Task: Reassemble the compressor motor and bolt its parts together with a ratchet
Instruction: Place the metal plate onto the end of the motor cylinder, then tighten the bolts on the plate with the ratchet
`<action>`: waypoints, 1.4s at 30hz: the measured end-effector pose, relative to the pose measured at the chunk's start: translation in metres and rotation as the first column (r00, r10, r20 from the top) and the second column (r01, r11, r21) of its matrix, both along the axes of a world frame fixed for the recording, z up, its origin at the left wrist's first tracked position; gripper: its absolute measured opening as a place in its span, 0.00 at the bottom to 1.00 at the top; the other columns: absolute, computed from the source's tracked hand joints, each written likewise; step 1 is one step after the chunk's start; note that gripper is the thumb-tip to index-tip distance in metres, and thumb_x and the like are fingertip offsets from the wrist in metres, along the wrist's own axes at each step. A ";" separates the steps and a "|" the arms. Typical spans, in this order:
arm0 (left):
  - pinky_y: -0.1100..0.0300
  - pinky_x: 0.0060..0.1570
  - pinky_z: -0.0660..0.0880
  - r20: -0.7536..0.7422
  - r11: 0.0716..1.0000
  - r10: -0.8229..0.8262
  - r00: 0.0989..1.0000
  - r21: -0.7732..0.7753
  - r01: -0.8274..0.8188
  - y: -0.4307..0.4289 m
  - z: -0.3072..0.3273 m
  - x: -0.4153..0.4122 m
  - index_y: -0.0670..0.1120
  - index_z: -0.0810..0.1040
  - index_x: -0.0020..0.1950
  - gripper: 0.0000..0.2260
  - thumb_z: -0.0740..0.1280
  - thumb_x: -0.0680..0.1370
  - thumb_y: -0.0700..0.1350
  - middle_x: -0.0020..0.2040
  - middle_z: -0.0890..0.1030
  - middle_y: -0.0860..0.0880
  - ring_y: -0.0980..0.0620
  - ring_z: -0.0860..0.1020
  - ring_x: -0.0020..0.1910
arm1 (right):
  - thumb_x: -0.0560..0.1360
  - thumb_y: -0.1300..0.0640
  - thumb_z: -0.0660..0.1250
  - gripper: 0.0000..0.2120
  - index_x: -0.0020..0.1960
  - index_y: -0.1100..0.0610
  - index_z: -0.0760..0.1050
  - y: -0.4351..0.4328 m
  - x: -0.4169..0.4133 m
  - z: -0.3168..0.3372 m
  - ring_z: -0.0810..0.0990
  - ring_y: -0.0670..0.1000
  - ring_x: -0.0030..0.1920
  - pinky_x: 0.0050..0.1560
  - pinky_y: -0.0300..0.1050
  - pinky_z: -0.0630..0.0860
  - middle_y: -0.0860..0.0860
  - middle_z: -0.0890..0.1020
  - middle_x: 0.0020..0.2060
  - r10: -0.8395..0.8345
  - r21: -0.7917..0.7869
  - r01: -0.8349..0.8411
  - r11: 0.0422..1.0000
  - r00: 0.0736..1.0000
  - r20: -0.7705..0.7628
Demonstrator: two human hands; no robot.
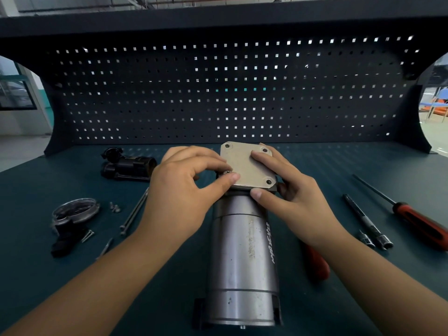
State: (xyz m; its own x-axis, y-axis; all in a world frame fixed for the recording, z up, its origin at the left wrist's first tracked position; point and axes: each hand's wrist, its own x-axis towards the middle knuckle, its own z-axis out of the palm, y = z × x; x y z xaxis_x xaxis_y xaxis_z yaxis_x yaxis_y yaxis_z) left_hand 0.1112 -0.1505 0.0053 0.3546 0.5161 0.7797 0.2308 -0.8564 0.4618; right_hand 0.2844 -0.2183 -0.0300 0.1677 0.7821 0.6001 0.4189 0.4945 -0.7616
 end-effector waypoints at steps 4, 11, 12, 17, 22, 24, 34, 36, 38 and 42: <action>0.73 0.47 0.68 0.013 1.000 0.026 1.000 0.013 -0.026 0.002 -0.002 0.001 0.52 0.83 0.41 0.05 0.73 0.69 0.52 0.44 0.80 0.61 0.61 0.75 0.50 | 0.72 0.64 0.71 0.25 0.62 0.42 0.72 0.000 0.000 0.000 0.62 0.32 0.69 0.68 0.34 0.64 0.44 0.67 0.71 -0.003 0.000 0.003 1.000 1.000 0.002; 0.74 0.47 0.68 0.009 1.000 0.021 1.000 -0.013 -0.021 0.000 0.000 0.001 0.54 0.83 0.41 0.04 0.73 0.69 0.51 0.44 0.80 0.63 0.62 0.75 0.52 | 0.72 0.63 0.71 0.25 0.63 0.42 0.72 0.000 0.000 -0.001 0.62 0.32 0.69 0.66 0.32 0.64 0.44 0.67 0.71 -0.004 0.005 0.004 1.000 1.000 0.009; 0.74 0.47 0.68 0.004 1.000 0.020 1.000 -0.013 -0.020 0.000 0.000 0.000 0.54 0.83 0.42 0.03 0.74 0.69 0.50 0.45 0.80 0.63 0.61 0.75 0.52 | 0.72 0.63 0.71 0.25 0.63 0.42 0.72 0.000 0.001 -0.001 0.63 0.32 0.69 0.66 0.32 0.65 0.44 0.67 0.71 -0.003 0.004 0.003 1.000 1.000 0.009; 0.73 0.47 0.70 -0.003 1.000 0.003 1.000 -0.011 -0.003 -0.003 -0.001 0.000 0.53 0.83 0.44 0.04 0.73 0.70 0.48 0.46 0.80 0.63 0.60 0.75 0.54 | 0.72 0.64 0.71 0.25 0.63 0.42 0.71 0.000 0.000 0.000 0.63 0.32 0.68 0.64 0.30 0.65 0.43 0.67 0.71 -0.002 0.011 0.002 1.000 1.000 0.014; 0.71 0.48 0.70 -0.023 1.000 -0.003 1.000 0.013 0.003 -0.002 -0.002 -0.002 0.52 0.84 0.46 0.05 0.73 0.71 0.46 0.47 0.79 0.65 0.59 0.74 0.55 | 0.72 0.63 0.71 0.25 0.63 0.42 0.71 0.000 -0.001 0.000 0.62 0.33 0.70 0.68 0.36 0.65 0.43 0.67 0.71 -0.015 0.007 0.015 1.000 1.000 0.013; 0.72 0.48 0.70 -0.036 1.000 -0.003 0.999 0.026 0.004 -0.001 -0.003 -0.002 0.52 0.84 0.47 0.05 0.73 0.72 0.46 0.48 0.79 0.64 0.58 0.74 0.55 | 0.72 0.63 0.71 0.25 0.63 0.42 0.71 0.000 -0.001 0.000 0.62 0.34 0.70 0.69 0.37 0.64 0.44 0.67 0.71 -0.017 0.003 0.017 1.000 1.000 0.013; 0.72 0.48 0.70 -0.026 0.999 -0.030 0.999 0.039 0.031 0.000 -0.007 0.000 0.55 0.82 0.48 0.06 0.69 0.73 0.51 0.49 0.80 0.64 0.57 0.74 0.56 | 0.72 0.52 0.69 0.27 0.64 0.32 0.65 -0.009 0.014 0.016 0.68 0.37 0.67 0.58 0.32 0.71 0.35 0.69 0.68 0.045 -0.048 -0.043 0.998 0.998 0.050; 0.73 0.49 0.69 -0.013 0.998 -0.043 0.999 0.034 0.043 0.001 -0.008 -0.001 0.55 0.82 0.48 0.07 0.69 0.73 0.54 0.49 0.80 0.64 0.56 0.74 0.56 | 0.72 0.48 0.65 0.20 0.62 0.33 0.69 -0.014 0.030 0.031 0.75 0.38 0.61 0.52 0.34 0.76 0.34 0.75 0.62 -0.129 0.014 0.130 0.991 0.990 -0.051; 0.72 0.50 0.69 -0.009 0.998 -0.049 0.999 0.036 0.049 0.002 -0.008 -0.001 0.55 0.82 0.48 0.10 0.64 0.72 0.55 0.49 0.79 0.65 0.56 0.74 0.56 | 0.75 0.50 0.65 0.07 0.51 0.43 0.78 -0.021 0.050 0.044 0.81 0.44 0.48 0.40 0.37 0.78 0.40 0.82 0.47 -0.375 0.028 0.383 0.923 0.914 -0.152; 0.65 0.53 0.71 0.008 0.998 -0.058 0.998 0.030 0.058 0.003 -0.010 -0.001 0.54 0.82 0.47 0.09 0.66 0.72 0.53 0.49 0.79 0.64 0.58 0.73 0.56 | 0.75 0.49 0.67 0.15 0.36 0.57 0.75 -0.031 0.075 0.028 0.77 0.53 0.30 0.35 0.45 0.74 0.57 0.82 0.33 -0.516 -0.438 0.616 0.654 0.788 0.337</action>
